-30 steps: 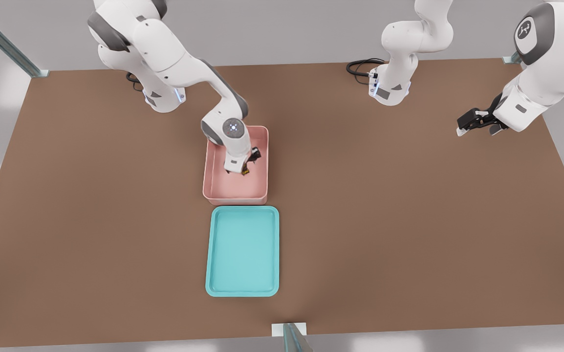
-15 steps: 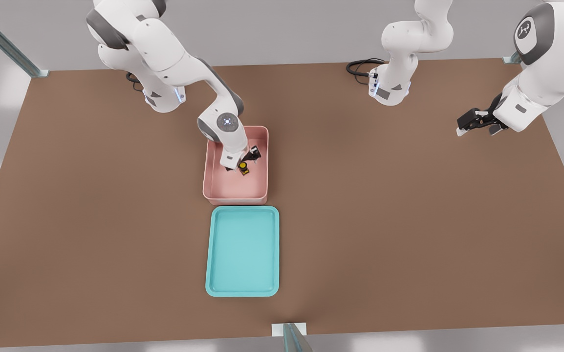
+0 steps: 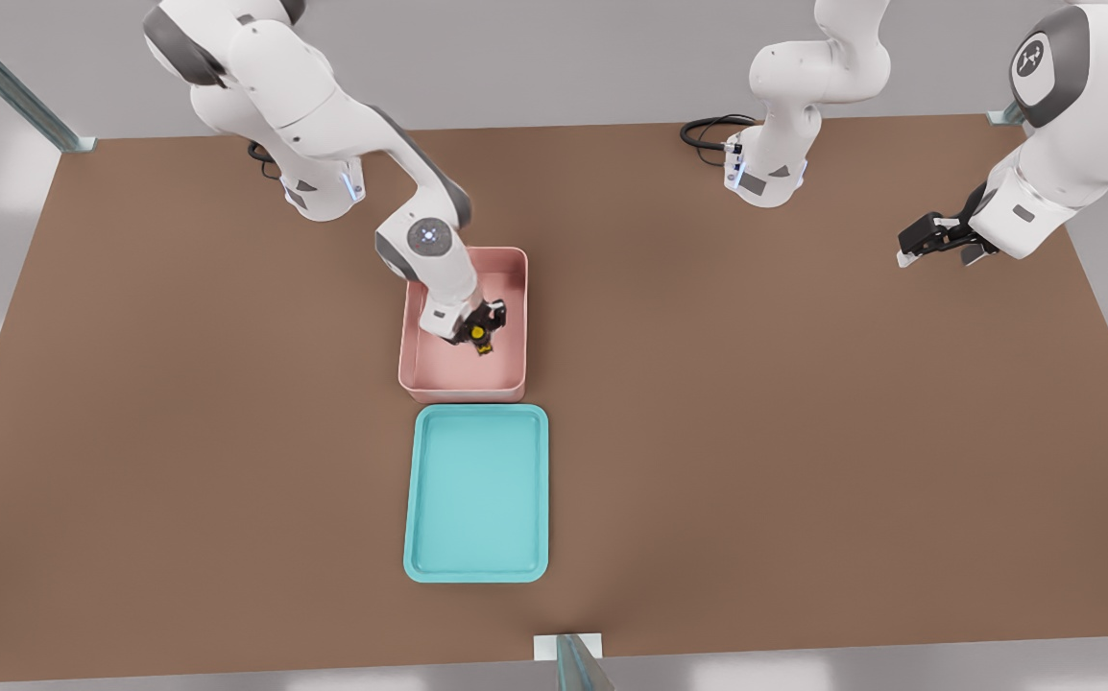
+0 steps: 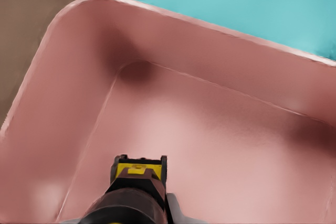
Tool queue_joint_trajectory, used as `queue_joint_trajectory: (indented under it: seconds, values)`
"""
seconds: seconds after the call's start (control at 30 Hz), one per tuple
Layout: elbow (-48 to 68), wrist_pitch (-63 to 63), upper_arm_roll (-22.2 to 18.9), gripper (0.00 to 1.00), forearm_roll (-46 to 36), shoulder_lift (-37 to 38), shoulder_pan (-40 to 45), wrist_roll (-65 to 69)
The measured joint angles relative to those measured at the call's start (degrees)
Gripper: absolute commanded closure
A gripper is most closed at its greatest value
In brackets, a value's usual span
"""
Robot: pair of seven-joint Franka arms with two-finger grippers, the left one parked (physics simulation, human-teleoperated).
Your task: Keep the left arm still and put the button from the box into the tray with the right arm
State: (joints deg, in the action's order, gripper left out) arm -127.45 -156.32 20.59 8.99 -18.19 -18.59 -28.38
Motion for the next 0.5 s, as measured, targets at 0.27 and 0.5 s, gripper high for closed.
queue_joint_trajectory:
  seconds: [0.27,0.5]
  values:
    - [43.6,17.1,0.7,0.67,6.1,-29.4,9.3,12.6]
    - [45.0,20.3,0.7,0.0,11.2,-32.5,8.7,17.4]
